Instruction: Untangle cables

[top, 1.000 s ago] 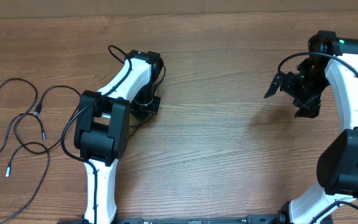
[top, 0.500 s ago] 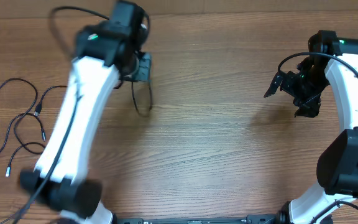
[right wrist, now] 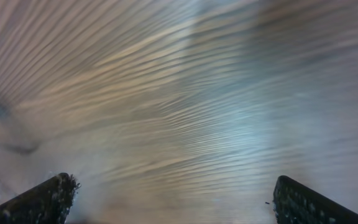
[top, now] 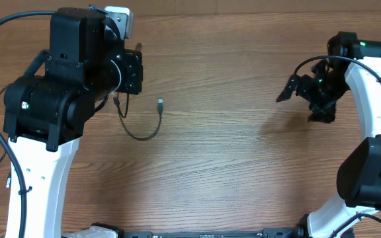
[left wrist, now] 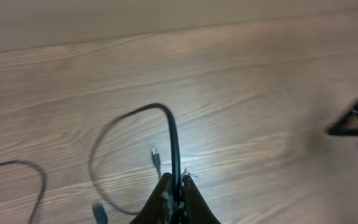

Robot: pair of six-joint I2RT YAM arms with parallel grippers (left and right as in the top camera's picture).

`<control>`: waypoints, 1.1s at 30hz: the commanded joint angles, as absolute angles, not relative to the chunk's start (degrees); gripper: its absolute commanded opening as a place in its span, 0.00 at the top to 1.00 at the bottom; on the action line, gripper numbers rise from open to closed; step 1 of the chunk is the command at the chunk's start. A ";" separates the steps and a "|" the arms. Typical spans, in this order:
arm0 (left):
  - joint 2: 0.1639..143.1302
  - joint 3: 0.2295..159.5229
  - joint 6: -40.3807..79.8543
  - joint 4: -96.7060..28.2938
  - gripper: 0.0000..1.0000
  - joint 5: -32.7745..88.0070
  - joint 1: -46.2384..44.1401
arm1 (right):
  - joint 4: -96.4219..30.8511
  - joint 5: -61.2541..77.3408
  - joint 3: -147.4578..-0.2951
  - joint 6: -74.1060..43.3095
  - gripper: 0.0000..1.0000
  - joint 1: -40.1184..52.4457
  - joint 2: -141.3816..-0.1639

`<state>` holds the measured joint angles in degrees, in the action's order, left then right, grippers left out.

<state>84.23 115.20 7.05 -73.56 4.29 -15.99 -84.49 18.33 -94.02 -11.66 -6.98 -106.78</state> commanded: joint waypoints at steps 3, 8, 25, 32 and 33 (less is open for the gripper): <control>84.64 115.98 4.23 -73.08 0.96 10.35 -15.66 | -83.22 25.58 -94.08 -5.67 0.00 -3.11 -105.56; 83.99 116.03 4.27 -73.56 0.96 1.50 -15.66 | -81.82 24.91 -94.08 -5.72 0.00 -0.84 -105.56; 74.61 117.91 5.87 -67.77 0.96 -45.28 1.91 | -81.76 24.95 -94.08 -5.91 0.00 -0.80 -105.56; 74.89 117.91 10.50 -63.90 0.96 -60.53 6.26 | -82.13 24.93 -94.08 -5.91 0.00 -0.80 -105.56; 75.02 117.86 10.85 -63.83 0.96 -61.19 6.28 | -82.15 24.93 -94.08 -5.91 0.00 -0.80 -105.56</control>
